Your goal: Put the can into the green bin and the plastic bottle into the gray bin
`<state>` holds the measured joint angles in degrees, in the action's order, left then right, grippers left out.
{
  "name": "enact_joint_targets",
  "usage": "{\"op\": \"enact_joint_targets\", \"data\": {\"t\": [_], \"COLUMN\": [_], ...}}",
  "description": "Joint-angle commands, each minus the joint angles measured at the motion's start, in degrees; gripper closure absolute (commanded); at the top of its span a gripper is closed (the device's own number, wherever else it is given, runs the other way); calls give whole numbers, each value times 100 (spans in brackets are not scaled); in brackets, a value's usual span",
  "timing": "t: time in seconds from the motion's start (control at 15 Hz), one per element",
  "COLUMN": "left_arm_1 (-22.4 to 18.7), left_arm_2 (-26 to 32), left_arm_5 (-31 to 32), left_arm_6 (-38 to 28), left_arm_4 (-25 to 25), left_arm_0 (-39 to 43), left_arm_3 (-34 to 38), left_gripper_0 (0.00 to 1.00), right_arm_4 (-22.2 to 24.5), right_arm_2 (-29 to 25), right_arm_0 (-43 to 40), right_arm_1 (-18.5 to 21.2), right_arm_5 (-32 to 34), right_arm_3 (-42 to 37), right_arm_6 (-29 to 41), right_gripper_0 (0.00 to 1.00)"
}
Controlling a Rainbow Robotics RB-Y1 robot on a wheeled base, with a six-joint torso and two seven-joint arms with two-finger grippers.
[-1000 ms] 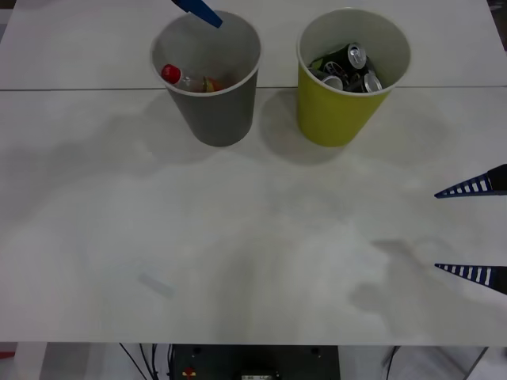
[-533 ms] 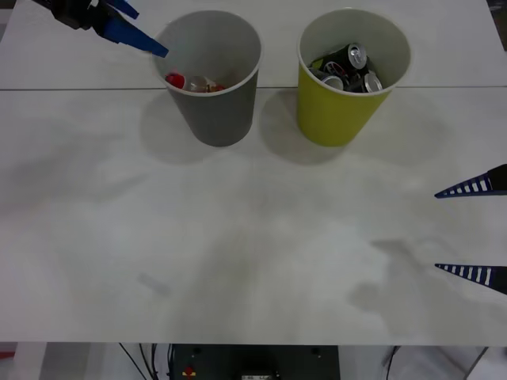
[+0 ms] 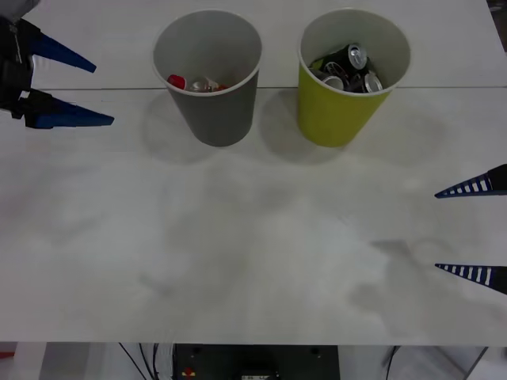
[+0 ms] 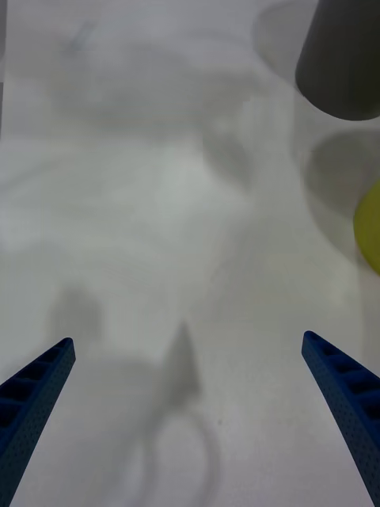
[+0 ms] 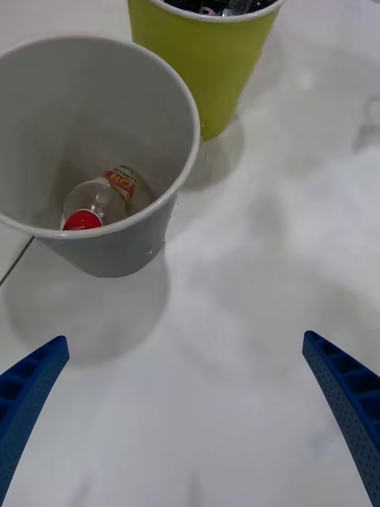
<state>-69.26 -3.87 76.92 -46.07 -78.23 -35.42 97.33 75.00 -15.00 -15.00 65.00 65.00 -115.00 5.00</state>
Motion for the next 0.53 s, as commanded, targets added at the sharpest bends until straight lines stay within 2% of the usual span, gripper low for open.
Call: {"op": "enact_joint_targets", "data": {"t": [0.07, 0.53], "left_arm_1": [89, 546], "left_arm_2": [484, 1301], "left_arm_5": [-2, -2], "left_arm_6": [547, 2076], "left_arm_4": [-122, -438], "left_arm_0": [765, 2092], "left_arm_3": [453, 1007], "left_gripper_0": [0, 0], "right_arm_4": [0, 0], "right_arm_2": [0, 0], "right_arm_0": [0, 0], "right_arm_1": [0, 0], "right_arm_5": [0, 0], "right_arm_3": [0, 0], "right_arm_6": [0, 0], "right_gripper_0": [0, 0]}}
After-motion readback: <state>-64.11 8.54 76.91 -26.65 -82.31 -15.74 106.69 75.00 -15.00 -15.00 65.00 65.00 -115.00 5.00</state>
